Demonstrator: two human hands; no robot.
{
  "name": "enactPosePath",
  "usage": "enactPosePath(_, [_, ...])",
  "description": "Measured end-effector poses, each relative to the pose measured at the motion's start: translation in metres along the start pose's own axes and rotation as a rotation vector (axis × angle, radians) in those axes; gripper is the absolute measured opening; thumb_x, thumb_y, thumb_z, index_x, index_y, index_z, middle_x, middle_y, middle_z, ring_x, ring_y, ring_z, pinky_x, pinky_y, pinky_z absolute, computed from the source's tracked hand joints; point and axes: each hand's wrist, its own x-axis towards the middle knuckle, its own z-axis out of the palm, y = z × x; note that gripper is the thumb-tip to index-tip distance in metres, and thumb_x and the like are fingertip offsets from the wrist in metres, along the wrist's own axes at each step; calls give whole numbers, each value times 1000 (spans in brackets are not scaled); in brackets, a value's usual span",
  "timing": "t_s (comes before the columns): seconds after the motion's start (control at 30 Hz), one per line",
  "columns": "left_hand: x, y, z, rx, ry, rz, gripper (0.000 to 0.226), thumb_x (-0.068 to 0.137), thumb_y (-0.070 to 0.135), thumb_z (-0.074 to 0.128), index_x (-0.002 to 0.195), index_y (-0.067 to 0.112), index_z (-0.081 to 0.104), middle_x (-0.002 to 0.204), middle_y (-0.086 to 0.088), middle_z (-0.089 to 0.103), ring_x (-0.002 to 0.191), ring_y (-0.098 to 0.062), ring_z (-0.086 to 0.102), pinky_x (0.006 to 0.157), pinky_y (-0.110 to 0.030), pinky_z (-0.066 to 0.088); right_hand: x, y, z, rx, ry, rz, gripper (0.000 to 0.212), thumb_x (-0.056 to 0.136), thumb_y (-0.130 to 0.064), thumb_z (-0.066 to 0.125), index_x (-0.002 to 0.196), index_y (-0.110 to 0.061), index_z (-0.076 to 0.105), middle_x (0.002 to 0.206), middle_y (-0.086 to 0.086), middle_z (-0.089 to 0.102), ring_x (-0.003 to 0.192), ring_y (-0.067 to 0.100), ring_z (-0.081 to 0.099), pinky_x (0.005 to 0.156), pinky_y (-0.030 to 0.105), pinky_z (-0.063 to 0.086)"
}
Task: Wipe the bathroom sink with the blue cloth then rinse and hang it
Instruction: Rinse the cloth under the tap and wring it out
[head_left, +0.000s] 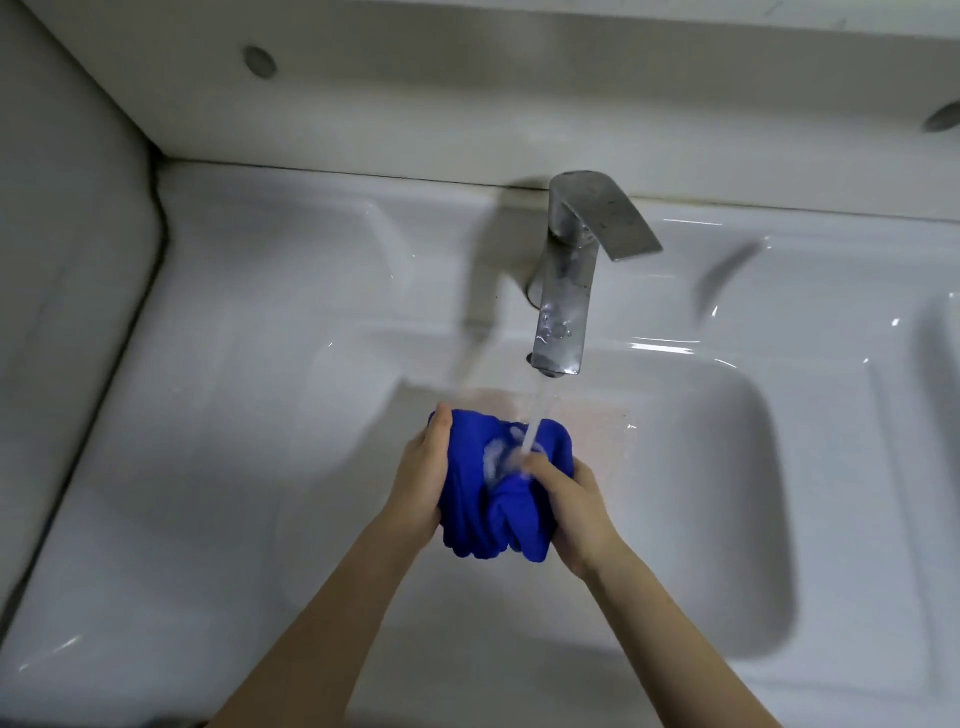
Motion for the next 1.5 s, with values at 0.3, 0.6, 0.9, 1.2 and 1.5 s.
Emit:
enactPosePath(0.3, [-20,12,-17,102,-32,9,40,105,38,36,124,12,59,120,-16,69,108,-31,66,101,-50,51,-8,-16,23,-233,101,-228,26,92,-25,69,92,1,64,70,4,65,60,10,62,53,19,49])
enactPosePath(0.6, [-97,97,5,911,148,930,45,100,24,44,145,19,43,146,0,47,131,-14,43,104,-16,28,-61,-43,-3,-155,223,-199,15,88,-20,73,91,-6,68,79,7,73,75,20,69,63,29,55])
enactPosePath(0.9, [-87,142,75,1368,-22,1371,60,96,23,51,152,12,33,160,-4,31,151,-23,22,124,-36,16,-108,-43,-40,-178,371,-253,15,85,-22,75,87,-8,68,80,12,73,71,18,67,61,27,55])
enactPosePath(1.2, [-99,128,72,1391,-92,1296,55,100,28,44,153,22,30,163,6,25,152,-14,15,123,-24,7,-141,-51,-46,-138,435,-268,19,84,-23,76,87,-6,68,78,11,72,75,23,67,68,36,53])
enactPosePath(1.5, [-158,91,33,94,-429,-55,66,84,68,54,125,17,64,121,-8,68,100,-20,67,87,-31,52,-190,-116,-40,85,-51,-339,26,86,-29,72,107,-13,74,110,17,73,102,31,71,75,34,59])
